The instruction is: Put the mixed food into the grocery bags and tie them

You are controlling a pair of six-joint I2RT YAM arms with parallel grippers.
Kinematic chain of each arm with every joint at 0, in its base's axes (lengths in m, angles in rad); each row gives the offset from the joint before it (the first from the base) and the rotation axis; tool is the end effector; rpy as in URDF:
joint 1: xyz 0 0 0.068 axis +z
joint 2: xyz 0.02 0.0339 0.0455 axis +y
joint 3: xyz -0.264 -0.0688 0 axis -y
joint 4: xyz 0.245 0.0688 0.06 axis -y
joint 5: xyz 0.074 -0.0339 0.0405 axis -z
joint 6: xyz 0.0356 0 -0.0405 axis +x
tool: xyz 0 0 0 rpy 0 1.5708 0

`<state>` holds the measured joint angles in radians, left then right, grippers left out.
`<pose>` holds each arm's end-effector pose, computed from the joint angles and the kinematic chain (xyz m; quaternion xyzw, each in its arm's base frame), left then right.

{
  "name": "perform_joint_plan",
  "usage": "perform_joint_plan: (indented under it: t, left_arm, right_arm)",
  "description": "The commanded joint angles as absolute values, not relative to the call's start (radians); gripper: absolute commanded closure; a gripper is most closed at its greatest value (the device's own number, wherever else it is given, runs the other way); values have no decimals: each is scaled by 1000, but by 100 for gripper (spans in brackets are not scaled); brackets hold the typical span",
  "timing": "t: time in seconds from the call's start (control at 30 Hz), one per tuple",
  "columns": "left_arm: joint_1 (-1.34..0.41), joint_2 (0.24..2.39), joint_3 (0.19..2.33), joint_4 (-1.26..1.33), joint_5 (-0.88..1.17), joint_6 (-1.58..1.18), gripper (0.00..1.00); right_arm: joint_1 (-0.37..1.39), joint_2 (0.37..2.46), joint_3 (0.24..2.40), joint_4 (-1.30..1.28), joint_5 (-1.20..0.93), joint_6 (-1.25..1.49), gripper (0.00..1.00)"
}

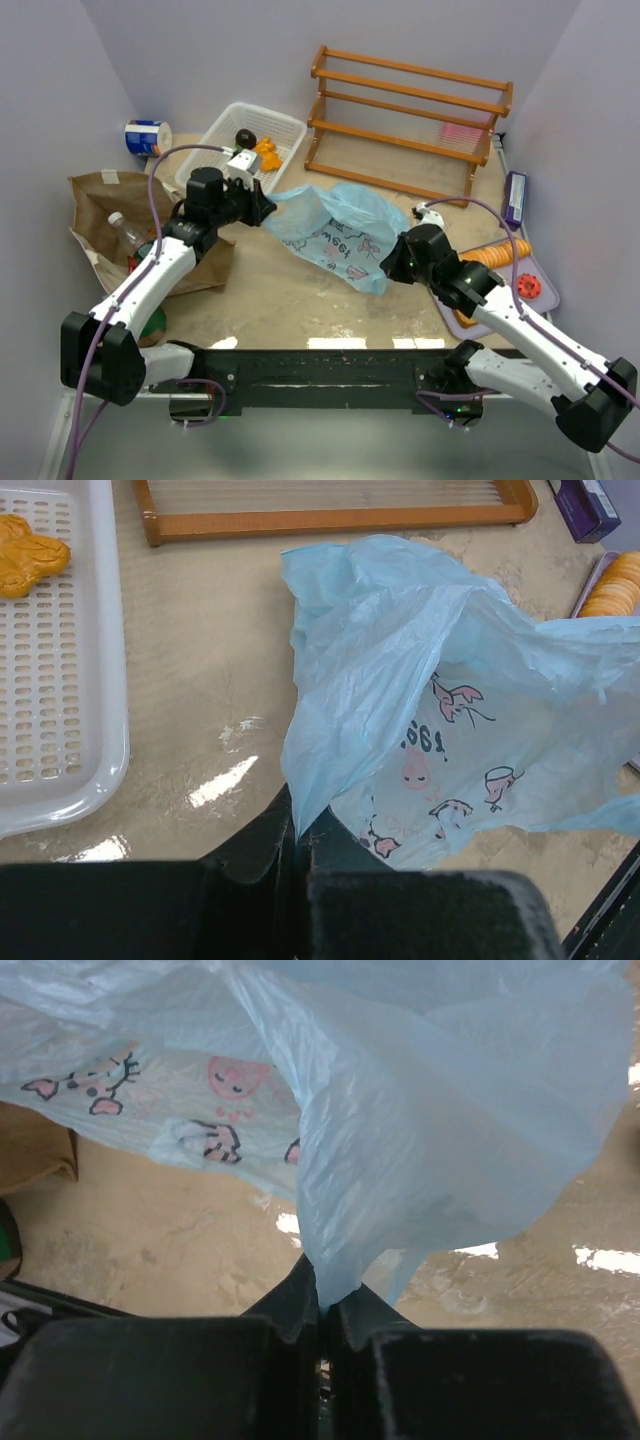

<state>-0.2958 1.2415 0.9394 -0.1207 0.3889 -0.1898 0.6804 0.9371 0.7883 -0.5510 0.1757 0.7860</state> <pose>0.2676 -0.0957 0.3038 0.1484 0.8172 -0.2856 0.4781 0.1580 0.1199 0.2790 0.0846 0.9000 0.2221 0.3655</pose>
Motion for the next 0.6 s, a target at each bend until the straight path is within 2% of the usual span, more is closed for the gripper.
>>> perform_joint_plan:
  t: [0.0, 0.03, 0.1, 0.13, 0.23, 0.3, 0.43, 0.5, 0.57]
  left_arm:
    - [-302, 1256, 1008, -92, 388, -149, 79]
    - [-302, 1261, 1037, -101, 387, -143, 55]
    - [-302, 1270, 1074, -136, 371, -124, 38]
    - [-301, 1269, 1107, -144, 355, -118, 24]
    - [-296, 1256, 1184, -161, 365, -104, 4]
    - [-282, 1259, 1233, -161, 406, -126, 1]
    - [-172, 1339, 1389, -133, 500, -264, 0]
    - [-140, 1409, 1454, -168, 482, -319, 0]
    - [-121, 1546, 1566, -225, 378, -331, 0]
  right_arm:
    - [681, 874, 882, -573, 333, 778, 100]
    - [681, 874, 894, -592, 395, 778, 100]
    - [683, 880, 926, -644, 443, 778, 100]
    - [683, 882, 937, -656, 463, 778, 100]
    - [681, 881, 969, -684, 505, 776, 100]
    - [681, 876, 995, -705, 543, 776, 100]
    - [681, 867, 1037, -730, 597, 762, 100]
    - [681, 868, 1055, -733, 600, 755, 100]
    - [681, 874, 1065, -736, 598, 758, 100]
